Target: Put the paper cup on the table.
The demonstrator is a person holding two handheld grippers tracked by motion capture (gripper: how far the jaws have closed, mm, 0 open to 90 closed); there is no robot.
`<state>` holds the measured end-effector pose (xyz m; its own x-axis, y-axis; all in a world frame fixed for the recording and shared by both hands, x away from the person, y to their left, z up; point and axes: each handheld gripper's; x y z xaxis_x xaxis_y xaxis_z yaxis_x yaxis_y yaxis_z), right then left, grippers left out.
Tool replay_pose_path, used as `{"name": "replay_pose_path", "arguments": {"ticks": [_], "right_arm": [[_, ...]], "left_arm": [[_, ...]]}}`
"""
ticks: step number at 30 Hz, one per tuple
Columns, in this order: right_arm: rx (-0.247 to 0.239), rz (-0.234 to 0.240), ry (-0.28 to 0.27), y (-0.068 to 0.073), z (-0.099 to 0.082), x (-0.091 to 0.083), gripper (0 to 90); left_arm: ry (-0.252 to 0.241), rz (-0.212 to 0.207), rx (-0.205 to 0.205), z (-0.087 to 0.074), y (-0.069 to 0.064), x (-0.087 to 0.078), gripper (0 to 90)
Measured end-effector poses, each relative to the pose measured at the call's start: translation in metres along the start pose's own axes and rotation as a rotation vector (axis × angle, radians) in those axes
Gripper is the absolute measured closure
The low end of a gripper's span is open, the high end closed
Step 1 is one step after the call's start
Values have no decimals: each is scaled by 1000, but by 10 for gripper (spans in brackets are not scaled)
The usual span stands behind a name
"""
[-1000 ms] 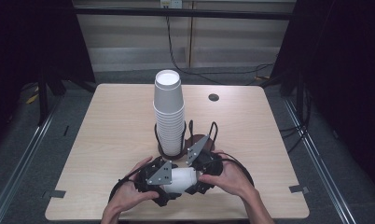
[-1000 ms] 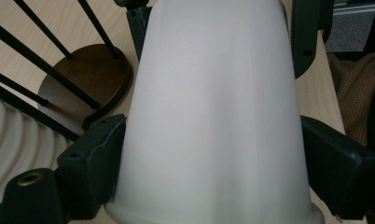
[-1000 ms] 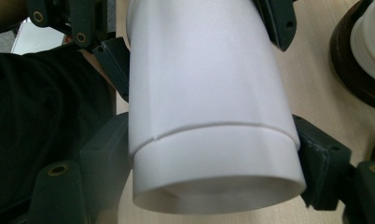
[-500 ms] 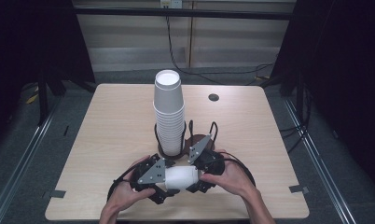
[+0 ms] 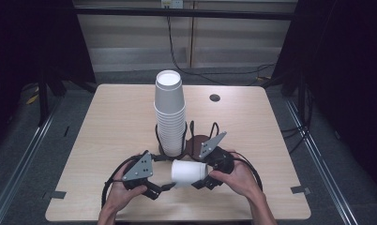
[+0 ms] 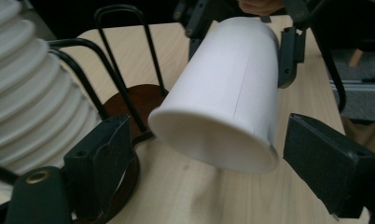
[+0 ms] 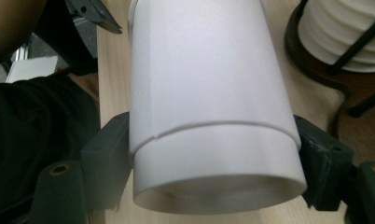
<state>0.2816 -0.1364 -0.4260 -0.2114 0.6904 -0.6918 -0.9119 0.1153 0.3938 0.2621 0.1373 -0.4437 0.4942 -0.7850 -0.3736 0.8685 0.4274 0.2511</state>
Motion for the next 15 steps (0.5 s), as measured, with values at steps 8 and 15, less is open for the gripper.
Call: {"name": "replay_pose_path", "arguments": {"ticks": [8, 15], "right_arm": [[14, -10, -114, 0, -13, -11, 233], [9, -24, -201, -1, -21, -9, 233]], "left_arm": [[-16, -9, -80, -11, 3, -1, 155], [-20, 10, -144, -20, 4, -3, 157]]}}
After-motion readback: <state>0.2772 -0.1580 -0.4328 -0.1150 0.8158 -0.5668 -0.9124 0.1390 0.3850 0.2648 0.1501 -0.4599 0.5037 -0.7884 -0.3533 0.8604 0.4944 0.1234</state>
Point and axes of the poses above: each handheld gripper's, and its own axes: x roughly forward along the jaws, z roughly out of its top, y roughly to its left, and after that the axes turned 15 degrees about z, right-handed
